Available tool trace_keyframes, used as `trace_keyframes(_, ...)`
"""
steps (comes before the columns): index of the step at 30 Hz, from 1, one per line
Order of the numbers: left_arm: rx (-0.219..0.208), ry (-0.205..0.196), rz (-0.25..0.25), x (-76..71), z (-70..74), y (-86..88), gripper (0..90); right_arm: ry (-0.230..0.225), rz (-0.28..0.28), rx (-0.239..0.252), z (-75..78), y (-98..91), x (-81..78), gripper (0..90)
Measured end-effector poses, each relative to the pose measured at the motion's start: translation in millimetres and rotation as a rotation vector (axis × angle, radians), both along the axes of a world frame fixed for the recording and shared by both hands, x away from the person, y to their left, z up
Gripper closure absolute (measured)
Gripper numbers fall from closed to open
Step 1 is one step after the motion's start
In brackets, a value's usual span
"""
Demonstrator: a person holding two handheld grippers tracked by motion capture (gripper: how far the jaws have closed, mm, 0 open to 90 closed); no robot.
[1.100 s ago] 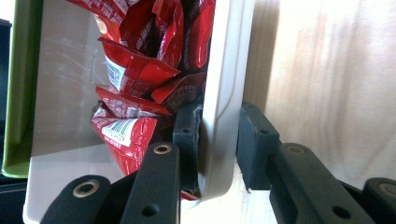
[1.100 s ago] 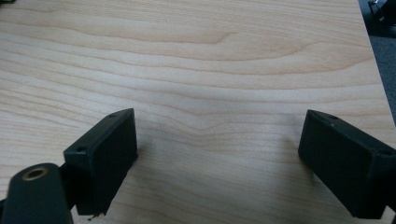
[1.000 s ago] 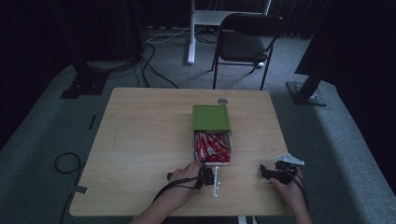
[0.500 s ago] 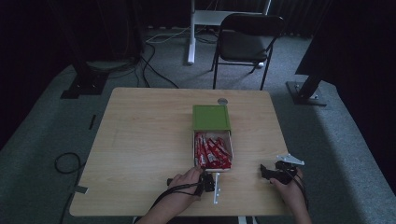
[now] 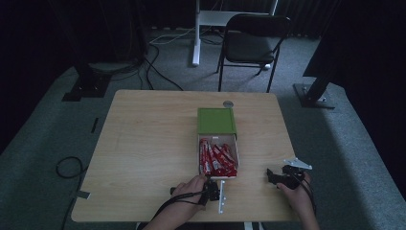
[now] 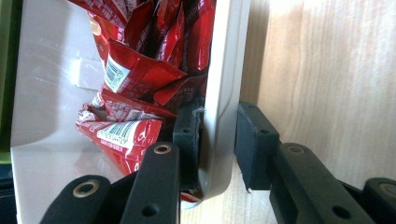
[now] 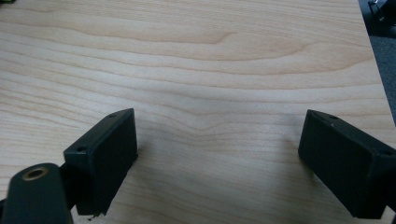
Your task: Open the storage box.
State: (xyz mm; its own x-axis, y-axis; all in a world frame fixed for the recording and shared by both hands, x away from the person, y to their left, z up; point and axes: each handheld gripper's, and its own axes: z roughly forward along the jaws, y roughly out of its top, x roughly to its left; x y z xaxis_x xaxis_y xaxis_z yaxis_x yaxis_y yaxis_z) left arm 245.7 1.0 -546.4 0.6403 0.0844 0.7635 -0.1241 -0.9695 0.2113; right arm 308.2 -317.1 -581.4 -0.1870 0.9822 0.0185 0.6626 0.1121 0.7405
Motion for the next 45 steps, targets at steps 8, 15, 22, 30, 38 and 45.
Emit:
trace_keyframes(8,-0.008,0.015,0.004,-4.6,1.9,1.0,72.6,0.0,0.0,0.0,0.0,0.0,0.0,10.8)
trace_keyframes(15,-0.012,0.023,0.006,-7.5,3.9,2.0,72.2,0.0,0.0,0.0,0.0,0.0,0.0,10.8)
trace_keyframes(22,-0.019,0.024,0.01,-10.2,5.2,1.7,72.3,0.0,0.0,0.001,0.0,0.0,0.0,10.8)
trace_keyframes(30,-0.057,0.06,0.01,-13.0,8.2,5.0,62.6,0.0,0.0,0.0,0.0,0.0,0.0,10.8)
trace_keyframes(38,-0.09,0.09,-0.004,-21.9,17.9,9.5,62.5,0.0,0.0,0.001,0.0,0.0,0.0,10.8)
trace_keyframes(45,-0.214,0.156,-0.015,-24.6,36.4,19.0,62.5,0.0,0.0,0.0,0.0,0.0,0.0,10.8)
